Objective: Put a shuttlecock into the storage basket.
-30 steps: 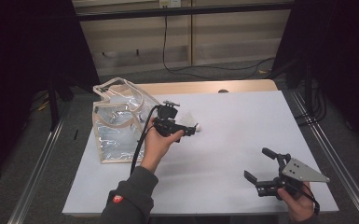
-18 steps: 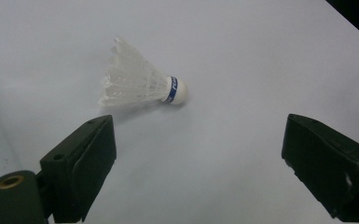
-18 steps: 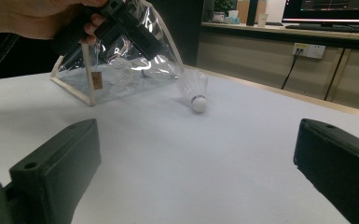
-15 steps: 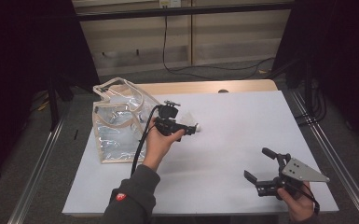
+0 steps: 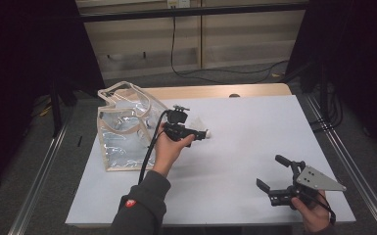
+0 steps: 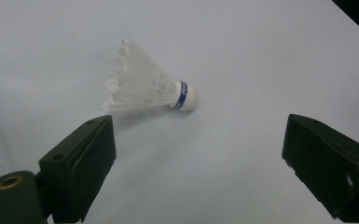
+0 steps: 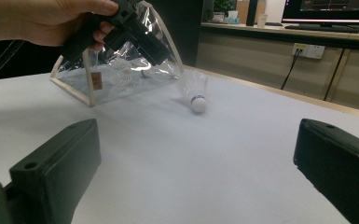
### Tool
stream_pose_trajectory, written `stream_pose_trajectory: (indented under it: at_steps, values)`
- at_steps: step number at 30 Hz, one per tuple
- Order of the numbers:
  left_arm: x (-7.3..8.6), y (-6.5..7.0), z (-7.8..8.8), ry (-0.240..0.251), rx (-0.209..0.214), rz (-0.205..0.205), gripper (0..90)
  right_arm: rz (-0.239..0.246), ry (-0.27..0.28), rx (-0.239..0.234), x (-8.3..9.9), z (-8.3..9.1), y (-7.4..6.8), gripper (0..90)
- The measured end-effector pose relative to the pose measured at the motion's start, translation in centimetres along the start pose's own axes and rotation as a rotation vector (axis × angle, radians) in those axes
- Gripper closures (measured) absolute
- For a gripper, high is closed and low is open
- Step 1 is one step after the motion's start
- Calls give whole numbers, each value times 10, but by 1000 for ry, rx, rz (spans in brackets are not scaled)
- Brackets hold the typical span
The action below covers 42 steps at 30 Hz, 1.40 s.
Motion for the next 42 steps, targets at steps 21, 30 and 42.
stream_pose_trajectory:
  at_steps: [21, 30, 42]
  values:
    - [-1, -9, -18, 15, -14, -8, 96, -3, -1, -2, 0, 0, 0, 3]
    - [0, -16, -24, 16, -22, 3, 93, 3, -2, 0, 0, 0, 0, 3]
    - [1, -22, -33, 20, -33, 17, 104, 1, -2, -1, 0, 0, 0, 3]
Point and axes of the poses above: each handheld gripper's, and its own axes: z roughly backward along the jaws, x roughly out of its underside, y roughly to its right, the point moved 5 cm from there along -z, roughly forward along the jaws, and after that the axes turned 9 degrees about x, right-handed, at the moved point
